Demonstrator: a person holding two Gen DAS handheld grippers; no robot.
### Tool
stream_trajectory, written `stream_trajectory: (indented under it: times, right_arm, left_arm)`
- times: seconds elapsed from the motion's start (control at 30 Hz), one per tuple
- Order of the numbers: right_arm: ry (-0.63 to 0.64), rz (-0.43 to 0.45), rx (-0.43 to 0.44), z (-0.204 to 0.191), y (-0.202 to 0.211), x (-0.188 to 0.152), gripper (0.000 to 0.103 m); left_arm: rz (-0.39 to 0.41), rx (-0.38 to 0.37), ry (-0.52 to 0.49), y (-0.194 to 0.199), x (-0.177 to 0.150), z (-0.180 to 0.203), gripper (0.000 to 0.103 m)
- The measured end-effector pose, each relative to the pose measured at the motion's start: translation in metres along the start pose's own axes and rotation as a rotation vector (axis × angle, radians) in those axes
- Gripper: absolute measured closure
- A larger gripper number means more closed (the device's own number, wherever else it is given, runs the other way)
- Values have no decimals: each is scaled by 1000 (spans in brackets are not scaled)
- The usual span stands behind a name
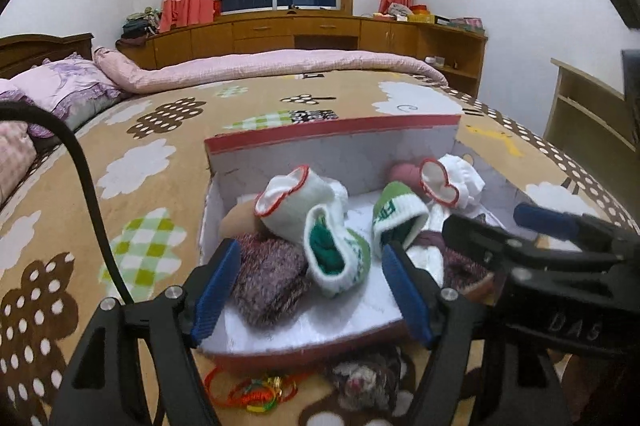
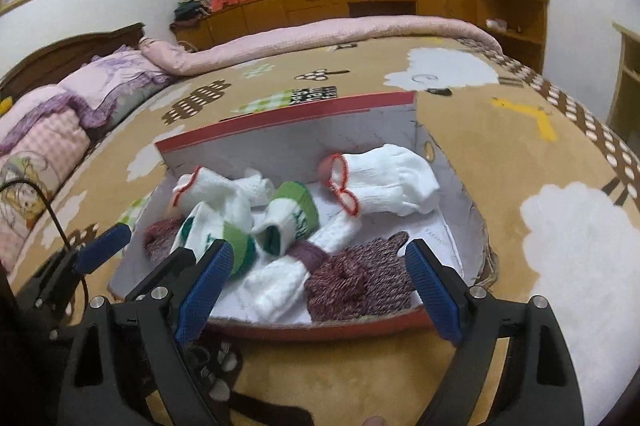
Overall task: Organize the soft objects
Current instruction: 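Withdraw both tools from the box toward the white mesh bag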
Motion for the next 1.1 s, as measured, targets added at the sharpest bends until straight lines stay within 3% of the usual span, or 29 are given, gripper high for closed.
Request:
stream_trajectory:
  times: [0.2,0.3,0.37,0.43,0.6,0.67,0.8,0.97,1.03,1.1]
  right_arm:
    - [-36,12,14,5,12,-15,13]
    - [-22,42,9,5,24,-29,13]
    - [-38,43,42,9,33,-44,13]
    - [-50,37,52,12,40,-58,13]
    - [-51,86,46,24,66,-88,13]
    - [-53,119,34,31,77,-94,13]
    - [-68,164,-7,43,97,-103,13]
    - [-60,179,-7,48,119,-115,13]
    - [-64,161,-4,50,120,-117,13]
    - [-70,133,-6,51,117,-120,13]
  left_arm:
    - [5,9,50,22,-20,-14,26]
    - [9,51,84,33,-42,-31,26]
    - [-20,1,185,44,-57,-45,26]
    - [2,-19,220,59,-65,-50,26]
    - [111,-36,135,103,-93,-27,26]
    - [99,-72,102,109,-103,-12,26]
    - [99,-64,68,116,-112,1,26]
    - [68,-80,177,117,-119,-15,26]
    - [51,-112,207,114,-123,-18,26]
    - [6,-94,215,108,-129,-22,26]
Point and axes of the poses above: each gripper's, at about its wrist camera, not at the fingertips, and y roughly against the way its jaws point, z to its right, x to its top, the point moved 3 cm from there along -y, roughly the way its jaws point, and after that the axes turned 6 degrees about -y, right-handed, at the moved point
